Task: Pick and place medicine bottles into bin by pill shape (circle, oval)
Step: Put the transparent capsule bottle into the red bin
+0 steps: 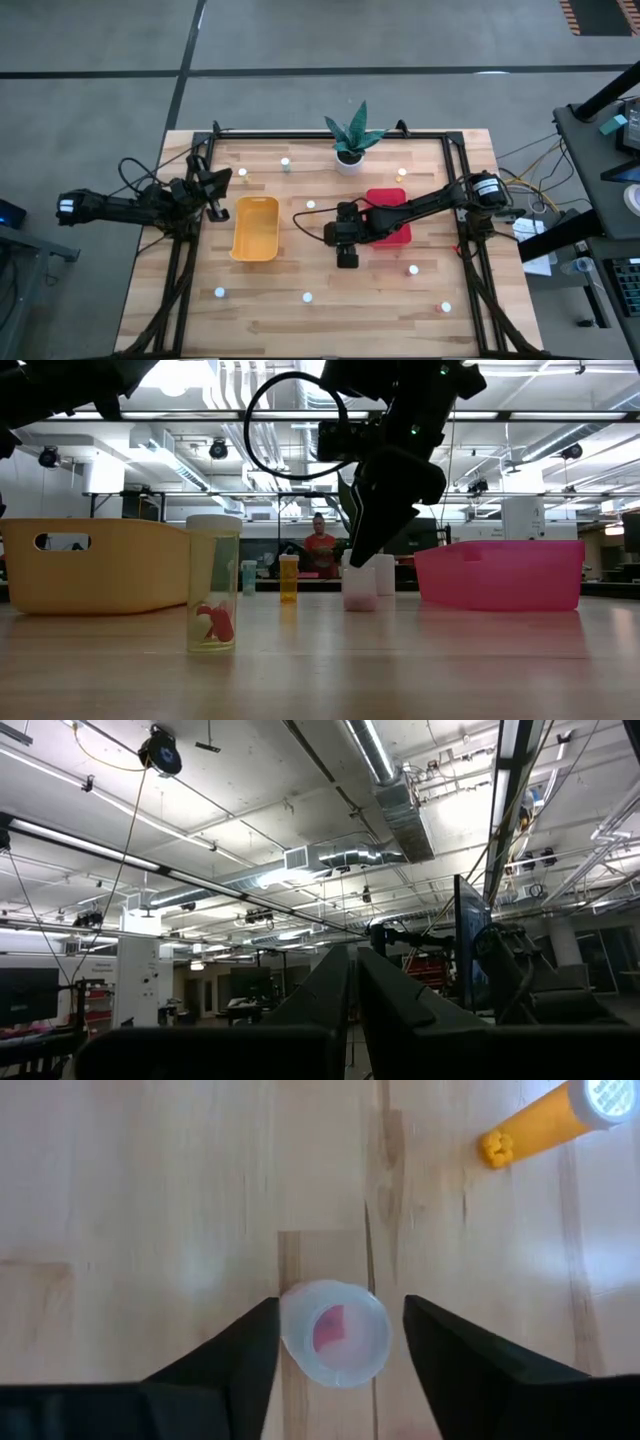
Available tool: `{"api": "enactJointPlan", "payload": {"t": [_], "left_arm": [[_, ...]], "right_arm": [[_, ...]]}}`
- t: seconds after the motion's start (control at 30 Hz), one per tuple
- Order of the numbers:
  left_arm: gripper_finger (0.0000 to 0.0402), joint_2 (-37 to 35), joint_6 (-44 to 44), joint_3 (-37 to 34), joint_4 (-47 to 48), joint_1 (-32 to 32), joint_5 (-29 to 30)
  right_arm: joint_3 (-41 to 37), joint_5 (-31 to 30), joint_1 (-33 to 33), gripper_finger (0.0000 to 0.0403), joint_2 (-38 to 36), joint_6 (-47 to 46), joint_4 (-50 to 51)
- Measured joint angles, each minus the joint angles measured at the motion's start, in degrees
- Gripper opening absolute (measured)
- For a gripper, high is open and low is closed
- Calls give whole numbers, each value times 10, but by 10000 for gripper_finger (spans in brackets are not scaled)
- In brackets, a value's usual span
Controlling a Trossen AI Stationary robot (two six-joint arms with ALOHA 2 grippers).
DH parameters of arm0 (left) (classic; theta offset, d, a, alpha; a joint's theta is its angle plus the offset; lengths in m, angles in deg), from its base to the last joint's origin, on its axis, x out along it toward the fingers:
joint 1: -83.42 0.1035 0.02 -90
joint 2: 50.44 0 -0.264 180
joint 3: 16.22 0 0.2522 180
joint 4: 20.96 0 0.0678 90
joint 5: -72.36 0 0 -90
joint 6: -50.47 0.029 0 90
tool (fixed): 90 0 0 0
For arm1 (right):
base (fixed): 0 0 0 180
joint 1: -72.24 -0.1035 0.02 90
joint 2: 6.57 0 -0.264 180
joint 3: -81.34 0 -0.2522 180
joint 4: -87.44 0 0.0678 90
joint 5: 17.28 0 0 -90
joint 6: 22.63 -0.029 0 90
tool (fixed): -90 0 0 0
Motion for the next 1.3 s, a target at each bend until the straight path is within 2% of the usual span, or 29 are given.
{"api": "enactJointPlan", "payload": {"t": [0.27,0.47,0.67,0.8,1.03,1.3], "left_arm": [[8,0,0,0,0,0,0],[8,0,0,0,0,0,0],[8,0,0,0,0,0,0],[8,0,0,0,0,0,0],[8,0,0,0,0,0,0],[8,0,0,0,0,0,6]], "right_arm": [[0,5,1,127,0,-2,0],[0,9,1,133,-17,-5,3],[-7,64,2,132,-87,-13,-45],[-23,94,1,132,-145,-12,-133],[-65,95,1,135,-247,7,-303],[-137,95,1,136,-308,29,-591]]}}
